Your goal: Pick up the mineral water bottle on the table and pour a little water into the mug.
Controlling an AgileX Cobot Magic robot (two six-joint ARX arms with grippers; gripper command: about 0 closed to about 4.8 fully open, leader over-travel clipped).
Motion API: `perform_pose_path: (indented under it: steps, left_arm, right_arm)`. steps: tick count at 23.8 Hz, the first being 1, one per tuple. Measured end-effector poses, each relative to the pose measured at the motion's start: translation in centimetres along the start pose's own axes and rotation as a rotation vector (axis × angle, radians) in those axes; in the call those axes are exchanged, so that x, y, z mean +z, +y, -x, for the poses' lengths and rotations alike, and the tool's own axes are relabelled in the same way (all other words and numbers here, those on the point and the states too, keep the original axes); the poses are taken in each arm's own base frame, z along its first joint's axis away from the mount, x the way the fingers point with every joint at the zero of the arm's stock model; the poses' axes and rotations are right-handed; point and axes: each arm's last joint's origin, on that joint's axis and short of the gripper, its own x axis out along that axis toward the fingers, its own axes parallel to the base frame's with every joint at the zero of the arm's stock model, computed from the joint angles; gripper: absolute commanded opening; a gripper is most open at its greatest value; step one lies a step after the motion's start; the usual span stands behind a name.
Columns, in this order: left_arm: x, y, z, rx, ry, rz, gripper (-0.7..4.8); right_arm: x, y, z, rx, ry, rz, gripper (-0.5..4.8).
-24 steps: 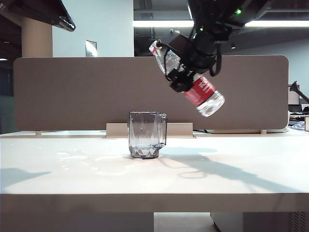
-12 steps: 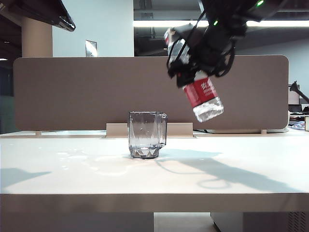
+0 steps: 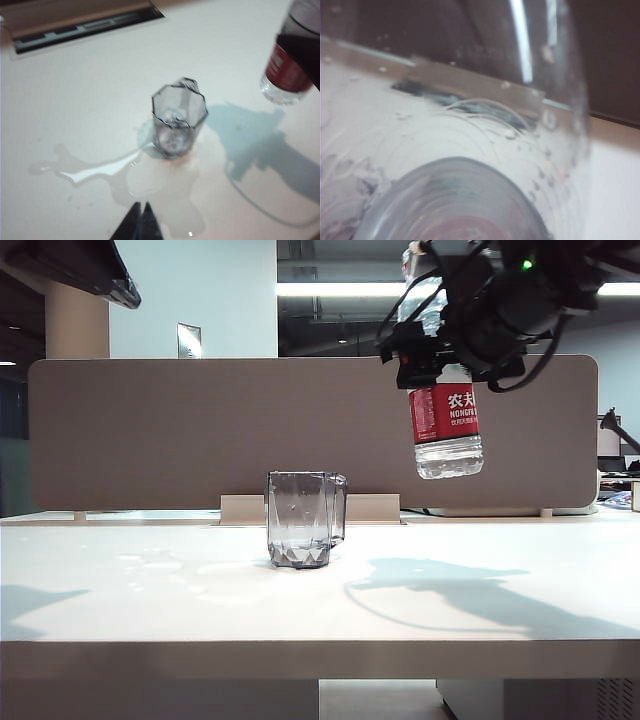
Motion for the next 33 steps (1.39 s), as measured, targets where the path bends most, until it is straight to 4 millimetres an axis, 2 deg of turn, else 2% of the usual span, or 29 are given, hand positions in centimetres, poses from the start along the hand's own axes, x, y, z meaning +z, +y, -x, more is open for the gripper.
perform_pose_path:
  steps: [2, 4, 9, 13, 17, 20, 24, 33]
  left_arm:
    - [0.4, 0.1, 0.0, 0.027, -0.038, 0.011, -0.04]
    - [0.7, 0.1, 0.0, 0.047, -0.072, 0.02, -0.04]
    - [1.0, 0.4, 0.0, 0.149, -0.12, 0.042, -0.04]
    - [-0.3, 0.6, -0.9, 0.168, -0.157, 0.053, -0.04]
    - [-2.2, 0.7, -1.5, 0.18, -0.147, 0.094, -0.04]
    - [-4.8, 0.8, -1.4, 0.237, -0.17, 0.125, -0.04]
    - [-7.4, 0.8, -1.2, 0.268, -0.228, 0.13, -0.04]
    - [-12.7, 1.0, -2.5, 0.303, -0.3, 0.179, -0.04]
  right_arm:
    - [-0.7, 0.0, 0.3, -0.001, -0.014, -0.036, 2.89]
    - [-1.5, 0.1, 0.6, -0.001, -0.012, -0.065, 2.62]
    - [-2.8, 0.1, 1.2, -0.002, -0.026, -0.095, 2.6]
    - [-3.6, 0.1, 1.6, -0.001, -0.013, -0.095, 2.61]
    - [-4.4, 0.1, 2.0, 0.0, -0.004, -0.093, 2.61]
    - [-4.9, 0.2, 2.2, 0.001, 0.003, -0.092, 2.61]
    - [-4.8, 0.2, 2.2, 0.0, 0.001, -0.094, 2.65]
    - [-4.8, 0.3, 2.2, 0.044, -0.01, -0.095, 2.65]
